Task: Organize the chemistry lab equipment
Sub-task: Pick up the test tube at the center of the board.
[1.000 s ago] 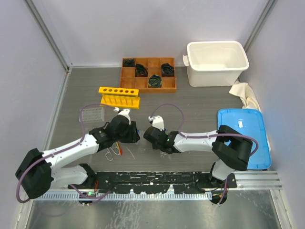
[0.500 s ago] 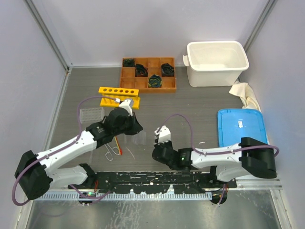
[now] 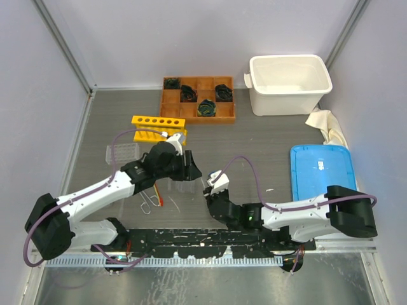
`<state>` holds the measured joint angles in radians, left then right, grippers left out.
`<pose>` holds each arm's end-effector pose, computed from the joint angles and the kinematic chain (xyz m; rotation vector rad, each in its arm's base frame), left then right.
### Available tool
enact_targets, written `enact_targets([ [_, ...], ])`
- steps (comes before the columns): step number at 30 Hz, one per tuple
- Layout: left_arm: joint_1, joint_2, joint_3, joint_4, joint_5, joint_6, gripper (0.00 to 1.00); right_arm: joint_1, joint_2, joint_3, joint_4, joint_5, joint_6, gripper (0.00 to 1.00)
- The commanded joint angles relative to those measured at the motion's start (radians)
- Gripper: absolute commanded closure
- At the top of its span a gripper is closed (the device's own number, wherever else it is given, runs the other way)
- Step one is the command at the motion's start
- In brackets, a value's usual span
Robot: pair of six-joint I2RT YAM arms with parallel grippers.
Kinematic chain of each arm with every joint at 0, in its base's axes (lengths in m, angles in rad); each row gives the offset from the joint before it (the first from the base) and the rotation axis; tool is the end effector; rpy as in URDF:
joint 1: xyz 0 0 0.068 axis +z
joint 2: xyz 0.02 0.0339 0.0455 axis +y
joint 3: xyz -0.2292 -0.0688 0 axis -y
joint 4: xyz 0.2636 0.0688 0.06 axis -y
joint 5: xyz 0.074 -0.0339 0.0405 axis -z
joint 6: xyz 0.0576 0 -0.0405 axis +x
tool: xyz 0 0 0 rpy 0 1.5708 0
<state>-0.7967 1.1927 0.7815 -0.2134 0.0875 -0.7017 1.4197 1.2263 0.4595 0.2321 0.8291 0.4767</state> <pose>0.2114 -0.2235 0.1993 0.1644 2.3475 -0.8956 0.0828 0.2617 0.1320 -0.4346 1.8925 0.3888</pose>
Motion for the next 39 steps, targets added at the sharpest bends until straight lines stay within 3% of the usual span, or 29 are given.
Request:
enact_targets([
  [1,-0.002,0.003,0.005,0.099,0.055,-0.032,0.47,0.007,0.013,0.069,0.1,0.062,-0.072,0.99],
  [14,-0.003,0.004,-0.008,0.151,0.067,-0.068,0.51,0.007,0.05,0.104,0.16,0.067,-0.12,0.99],
  [22,-0.003,0.007,-0.031,0.173,0.074,-0.083,0.65,0.007,0.048,0.107,0.16,0.087,-0.128,0.99],
  [33,-0.002,0.013,-0.041,0.182,0.063,-0.087,0.66,0.006,0.055,0.115,0.147,0.101,-0.127,0.99],
  [39,-0.003,0.026,-0.039,0.192,0.061,-0.09,0.71,0.007,0.055,0.117,0.138,0.096,-0.125,0.99],
])
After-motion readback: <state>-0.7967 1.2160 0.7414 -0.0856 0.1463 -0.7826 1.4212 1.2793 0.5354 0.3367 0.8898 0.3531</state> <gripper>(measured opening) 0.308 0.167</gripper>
